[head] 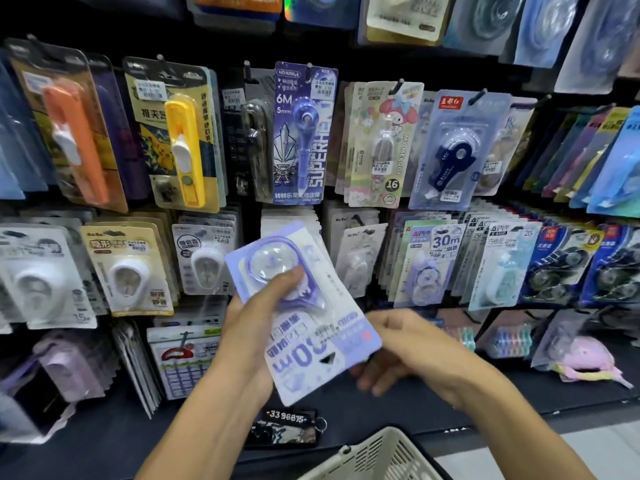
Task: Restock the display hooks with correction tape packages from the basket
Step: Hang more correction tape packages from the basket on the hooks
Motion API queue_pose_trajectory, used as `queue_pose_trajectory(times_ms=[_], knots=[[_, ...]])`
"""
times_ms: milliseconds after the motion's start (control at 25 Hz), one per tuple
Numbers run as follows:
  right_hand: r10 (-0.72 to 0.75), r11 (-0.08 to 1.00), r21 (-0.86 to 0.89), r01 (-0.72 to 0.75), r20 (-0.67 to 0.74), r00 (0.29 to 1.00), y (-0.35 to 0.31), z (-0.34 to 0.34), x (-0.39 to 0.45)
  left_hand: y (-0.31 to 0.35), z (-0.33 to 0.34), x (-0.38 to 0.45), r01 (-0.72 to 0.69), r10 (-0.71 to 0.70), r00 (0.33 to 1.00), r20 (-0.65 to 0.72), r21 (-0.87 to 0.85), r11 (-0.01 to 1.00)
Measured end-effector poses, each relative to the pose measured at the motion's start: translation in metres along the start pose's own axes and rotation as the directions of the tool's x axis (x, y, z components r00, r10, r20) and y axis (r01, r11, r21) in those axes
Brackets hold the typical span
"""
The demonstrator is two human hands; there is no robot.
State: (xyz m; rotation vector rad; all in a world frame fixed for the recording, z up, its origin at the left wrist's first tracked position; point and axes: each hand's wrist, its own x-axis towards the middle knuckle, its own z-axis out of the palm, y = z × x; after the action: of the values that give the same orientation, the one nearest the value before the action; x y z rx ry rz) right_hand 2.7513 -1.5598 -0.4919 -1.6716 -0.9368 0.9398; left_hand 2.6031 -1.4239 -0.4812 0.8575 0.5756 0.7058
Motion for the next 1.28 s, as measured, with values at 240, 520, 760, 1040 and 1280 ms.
queue_pose_trajectory(times_ms=[240, 520, 760, 1040, 1280], knots=[[-0.059, 0.951, 0.309, -0.005, 0.197, 0.979, -0.007, 0.023, -0.020, 0.004, 0.004, -0.003, -0.010, 0.009, 1.000, -0.010, -0.133, 0.991], [0.062, 0.959, 0.283, -0.032, -0.097, 0.993, -0.006, 0.043, -0.022, -0.002, 0.011, -0.007, -0.212, 0.194, 0.973, -0.127, -0.152, 0.965], [0.013, 0.753, 0.607, 0.253, -0.398, 0.917, -0.008, 0.044, -0.014, 0.000, 0.007, 0.001, -0.134, 0.119, 0.989, -0.083, -0.210, 0.968], [0.121, 0.738, 0.518, 0.433, -0.732, 0.670, -0.011, 0.000, -0.016, -0.004, 0.001, 0.004, -0.041, 0.023, 0.995, -0.101, -0.174, 0.984], [0.056, 0.836, 0.445, 0.322, -0.652, 0.756, -0.009, 0.010, -0.008, -0.046, 0.019, -0.009, -0.033, 0.034, 0.999, -0.034, 0.055, 0.998]])
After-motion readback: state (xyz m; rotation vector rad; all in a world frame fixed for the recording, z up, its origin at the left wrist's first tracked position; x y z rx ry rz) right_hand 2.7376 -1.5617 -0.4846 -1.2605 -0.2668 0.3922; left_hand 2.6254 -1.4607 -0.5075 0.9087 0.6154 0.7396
